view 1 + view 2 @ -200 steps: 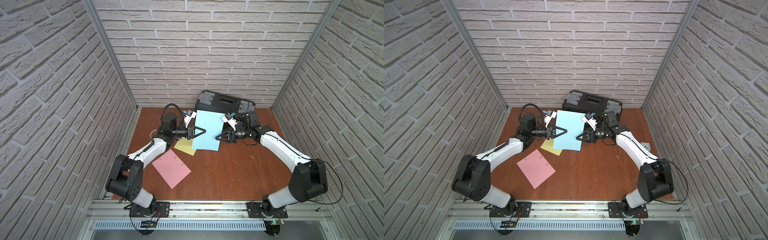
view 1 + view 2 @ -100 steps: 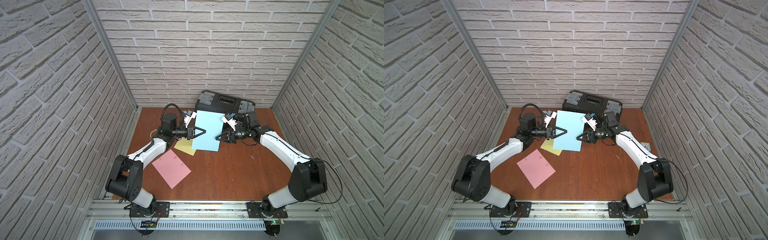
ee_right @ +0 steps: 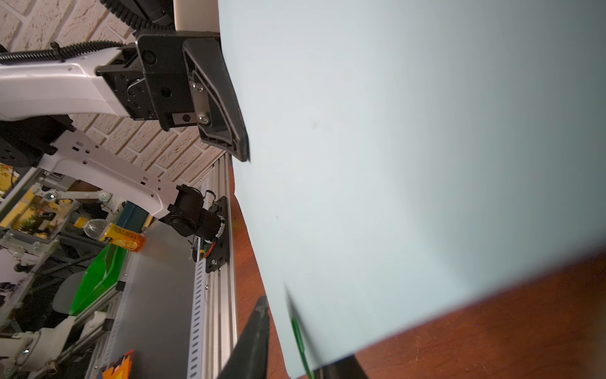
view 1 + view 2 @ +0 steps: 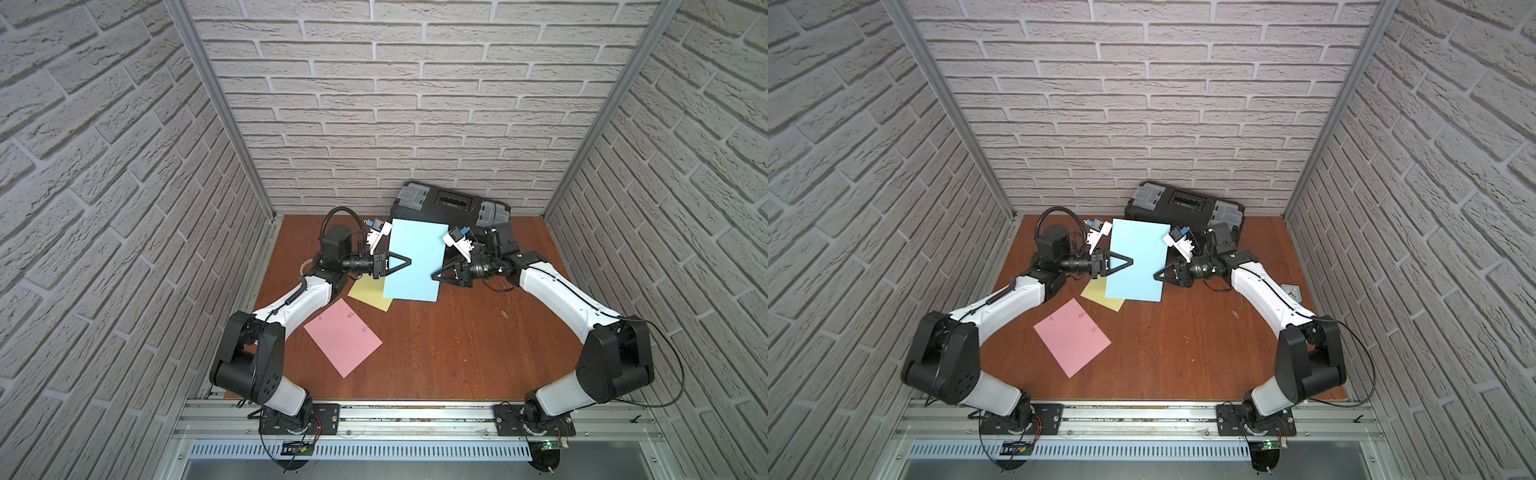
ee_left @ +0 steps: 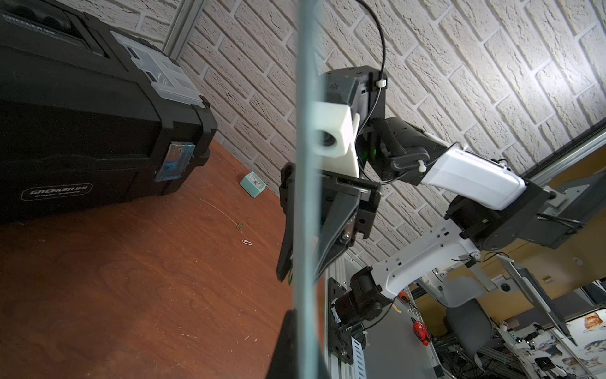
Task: Unclip the paperclips from the documents
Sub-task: Remove the paper clip from the document.
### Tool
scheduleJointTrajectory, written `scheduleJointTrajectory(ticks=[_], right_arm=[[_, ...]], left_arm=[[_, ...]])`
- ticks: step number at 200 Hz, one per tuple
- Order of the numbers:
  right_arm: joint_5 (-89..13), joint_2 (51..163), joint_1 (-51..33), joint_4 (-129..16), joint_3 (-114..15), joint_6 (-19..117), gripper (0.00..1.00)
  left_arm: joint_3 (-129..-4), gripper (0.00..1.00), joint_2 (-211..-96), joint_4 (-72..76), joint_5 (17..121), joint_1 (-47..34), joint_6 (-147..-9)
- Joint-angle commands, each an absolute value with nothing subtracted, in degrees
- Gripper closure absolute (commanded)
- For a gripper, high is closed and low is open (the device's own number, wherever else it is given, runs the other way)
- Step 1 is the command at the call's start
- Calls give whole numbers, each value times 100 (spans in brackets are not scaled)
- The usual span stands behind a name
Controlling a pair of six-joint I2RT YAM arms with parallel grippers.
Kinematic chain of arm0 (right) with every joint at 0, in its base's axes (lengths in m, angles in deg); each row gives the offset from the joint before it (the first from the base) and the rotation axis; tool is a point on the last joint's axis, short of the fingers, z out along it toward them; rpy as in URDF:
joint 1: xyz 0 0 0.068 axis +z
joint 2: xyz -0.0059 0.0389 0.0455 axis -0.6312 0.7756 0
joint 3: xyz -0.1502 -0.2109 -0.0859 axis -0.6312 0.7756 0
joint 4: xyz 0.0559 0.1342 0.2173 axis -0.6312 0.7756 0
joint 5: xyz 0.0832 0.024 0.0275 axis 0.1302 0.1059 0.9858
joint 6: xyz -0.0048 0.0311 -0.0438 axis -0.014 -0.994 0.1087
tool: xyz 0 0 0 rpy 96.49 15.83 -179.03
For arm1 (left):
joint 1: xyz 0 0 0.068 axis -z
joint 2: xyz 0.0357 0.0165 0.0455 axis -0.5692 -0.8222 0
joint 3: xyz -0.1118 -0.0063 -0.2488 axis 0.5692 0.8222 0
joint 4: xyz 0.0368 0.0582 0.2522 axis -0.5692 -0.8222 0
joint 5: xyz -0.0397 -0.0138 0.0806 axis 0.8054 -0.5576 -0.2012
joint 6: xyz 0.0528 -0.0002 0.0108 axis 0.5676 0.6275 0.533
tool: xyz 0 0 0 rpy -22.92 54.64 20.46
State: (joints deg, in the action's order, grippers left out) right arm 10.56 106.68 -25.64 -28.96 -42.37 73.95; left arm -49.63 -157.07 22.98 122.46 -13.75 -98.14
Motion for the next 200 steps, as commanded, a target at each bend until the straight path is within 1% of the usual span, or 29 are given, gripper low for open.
scheduleJointTrajectory(ticks=[1, 19, 64, 101, 200], right_arm=[[1230, 10661, -2575, -2958, -4288, 7463, 81], [1273, 10653, -2577, -2975, -4288, 7449, 84], [1308, 10669, -2596, -2949, -4314, 7416, 86], [1424, 10683, -2622, -2971, -4314, 7370, 93], [1583, 10784, -2640, -2823, -4401, 7371, 93]], left_arm=[[-4886, 100, -15562, 2666, 12374, -1438, -9838], [-4877, 100, -15540, 2616, 12365, -1437, -9804], [-4877, 100, -15528, 2523, 12339, -1448, -9722], [-4895, 100, -15496, 2414, 12314, -1477, -9635], [-4912, 100, -15317, 1935, 12234, -1520, -9284]])
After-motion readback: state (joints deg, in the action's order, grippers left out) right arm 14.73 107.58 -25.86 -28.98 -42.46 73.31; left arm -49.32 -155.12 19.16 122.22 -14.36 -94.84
